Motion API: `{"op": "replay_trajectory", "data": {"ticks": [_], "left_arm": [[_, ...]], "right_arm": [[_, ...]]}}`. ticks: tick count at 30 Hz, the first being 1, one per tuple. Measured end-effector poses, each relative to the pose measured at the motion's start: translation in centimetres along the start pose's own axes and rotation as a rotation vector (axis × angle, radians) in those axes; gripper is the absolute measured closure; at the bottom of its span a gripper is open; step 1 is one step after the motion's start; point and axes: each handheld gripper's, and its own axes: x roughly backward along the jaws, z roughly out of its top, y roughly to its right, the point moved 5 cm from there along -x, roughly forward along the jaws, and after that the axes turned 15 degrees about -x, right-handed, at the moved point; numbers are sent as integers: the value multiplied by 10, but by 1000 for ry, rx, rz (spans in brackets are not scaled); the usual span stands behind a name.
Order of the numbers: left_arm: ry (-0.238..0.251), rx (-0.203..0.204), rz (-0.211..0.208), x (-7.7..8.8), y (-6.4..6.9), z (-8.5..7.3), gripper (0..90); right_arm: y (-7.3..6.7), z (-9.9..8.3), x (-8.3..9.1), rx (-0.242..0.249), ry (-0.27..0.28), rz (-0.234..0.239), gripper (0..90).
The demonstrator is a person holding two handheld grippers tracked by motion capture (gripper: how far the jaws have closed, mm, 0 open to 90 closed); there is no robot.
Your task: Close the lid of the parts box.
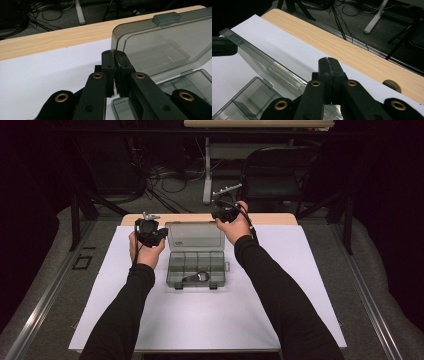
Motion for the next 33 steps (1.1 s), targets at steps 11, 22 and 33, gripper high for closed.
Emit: {"op": "replay_trajectory", "data": {"ticks": [11, 22, 33], "left_arm": [[6, 2, 2, 1, 1, -2, 869], [10, 7, -11, 4, 2, -3, 844], [24, -40, -47, 39, 13, -22, 762]], "right_arm": [[-3, -6, -11, -3, -22, 18, 900], [-1, -10, -15, -13, -28, 26, 900], [-5, -18, -7, 13, -47, 56, 900]]}}
